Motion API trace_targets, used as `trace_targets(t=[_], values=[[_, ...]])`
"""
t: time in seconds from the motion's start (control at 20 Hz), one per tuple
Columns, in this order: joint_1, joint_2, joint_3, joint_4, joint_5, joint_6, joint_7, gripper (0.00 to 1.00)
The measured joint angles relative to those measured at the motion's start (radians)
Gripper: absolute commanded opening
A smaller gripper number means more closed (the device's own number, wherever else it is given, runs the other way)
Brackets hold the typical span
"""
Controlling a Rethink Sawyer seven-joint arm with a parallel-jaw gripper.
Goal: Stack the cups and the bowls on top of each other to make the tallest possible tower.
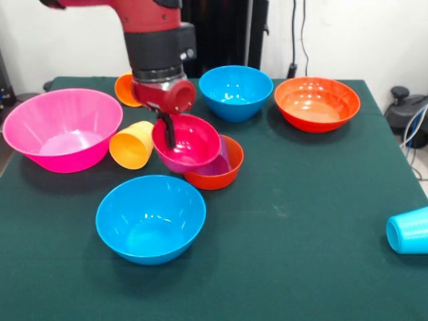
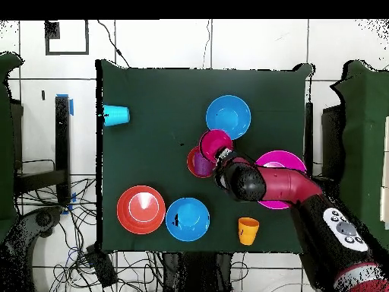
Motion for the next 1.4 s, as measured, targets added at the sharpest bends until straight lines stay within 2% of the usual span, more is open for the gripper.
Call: trace_targets(t=[0.05, 0.1, 0.25, 0.3, 0.55, 1.4], values=[[-0.001, -0.013, -0.003, 0.005, 0.005, 0.031, 0.000, 0.00], [-0.001, -0.039, -0.008, 0.018, 0.022, 0.104, 0.000, 0.00], [-0.001, -0.063, -0.010, 0.032, 0.042, 0.182, 0.000, 0.00], [-0.001, -0.081, -0.010, 0.045, 0.055, 0.241, 0.000, 0.00], [-0.001, -0.121, -0.010, 0.079, 0.078, 0.361, 0.000, 0.00], [-0.004, -0.148, -0.010, 0.109, 0.081, 0.375, 0.000, 0.00]])
